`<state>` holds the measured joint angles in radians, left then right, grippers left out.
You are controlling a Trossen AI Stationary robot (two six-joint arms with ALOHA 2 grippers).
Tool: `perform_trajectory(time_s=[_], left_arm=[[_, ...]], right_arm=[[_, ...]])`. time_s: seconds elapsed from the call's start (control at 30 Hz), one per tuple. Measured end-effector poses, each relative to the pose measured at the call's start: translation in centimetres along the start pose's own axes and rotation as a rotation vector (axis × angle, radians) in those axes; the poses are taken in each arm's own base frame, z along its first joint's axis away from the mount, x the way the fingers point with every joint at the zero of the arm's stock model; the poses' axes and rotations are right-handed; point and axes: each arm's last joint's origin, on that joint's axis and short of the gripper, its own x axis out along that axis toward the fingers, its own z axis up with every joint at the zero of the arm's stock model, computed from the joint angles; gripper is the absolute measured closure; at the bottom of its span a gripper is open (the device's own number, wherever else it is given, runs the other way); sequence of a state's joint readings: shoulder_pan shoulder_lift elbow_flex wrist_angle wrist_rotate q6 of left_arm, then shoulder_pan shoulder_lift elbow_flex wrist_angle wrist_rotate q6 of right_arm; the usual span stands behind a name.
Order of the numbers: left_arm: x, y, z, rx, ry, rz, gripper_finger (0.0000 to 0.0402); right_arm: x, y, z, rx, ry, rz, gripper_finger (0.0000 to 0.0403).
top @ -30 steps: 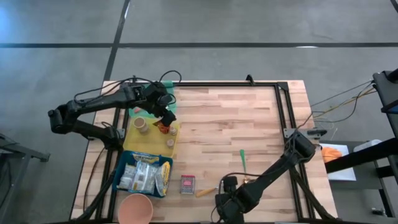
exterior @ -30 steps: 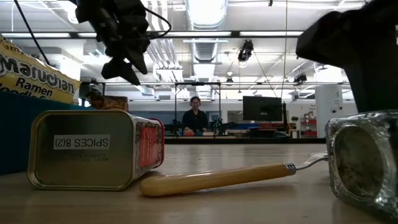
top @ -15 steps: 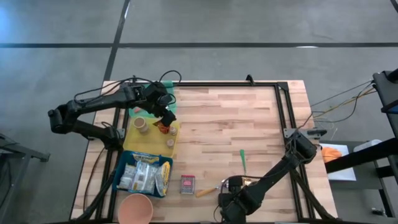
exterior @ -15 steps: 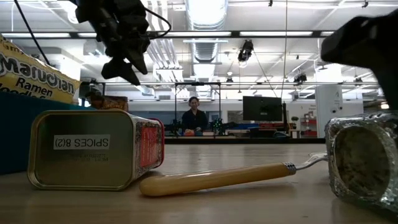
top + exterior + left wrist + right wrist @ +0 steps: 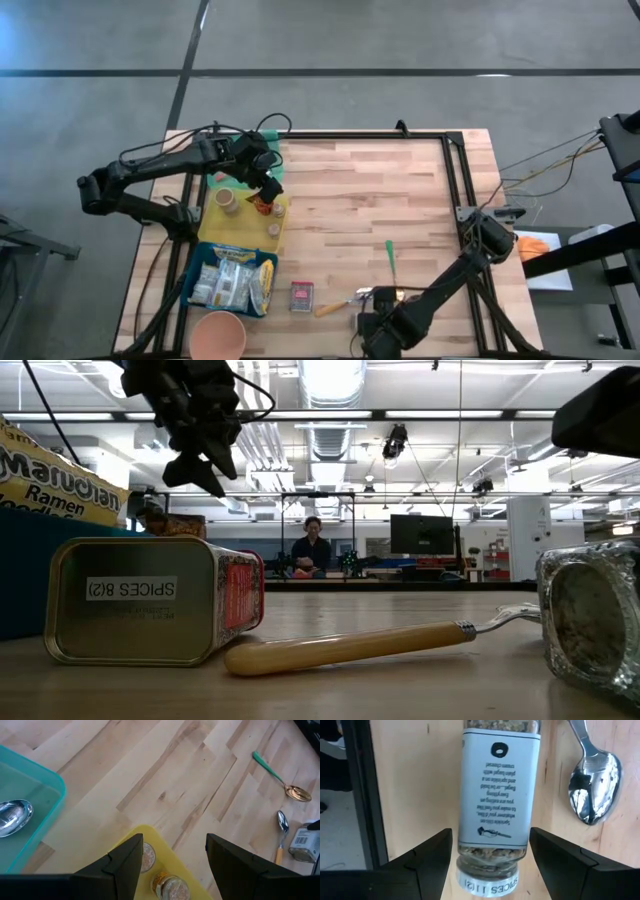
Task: Pick & Place Food Item
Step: Put the white seasoning bottle into the yellow bin
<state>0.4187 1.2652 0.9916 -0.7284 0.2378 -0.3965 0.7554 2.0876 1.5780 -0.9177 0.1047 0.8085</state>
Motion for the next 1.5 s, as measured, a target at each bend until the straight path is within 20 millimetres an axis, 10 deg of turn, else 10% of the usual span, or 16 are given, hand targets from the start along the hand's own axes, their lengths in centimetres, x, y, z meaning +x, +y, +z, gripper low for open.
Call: perform_trajectory(time_s=[1.5], left_arm=[[0.0,-0.1,0.0,0.005,0.007,-0.017,0.0179]], right_arm=[[2.3,-4.0,3.7,-0.046,-0.092,0.024,0.0140]])
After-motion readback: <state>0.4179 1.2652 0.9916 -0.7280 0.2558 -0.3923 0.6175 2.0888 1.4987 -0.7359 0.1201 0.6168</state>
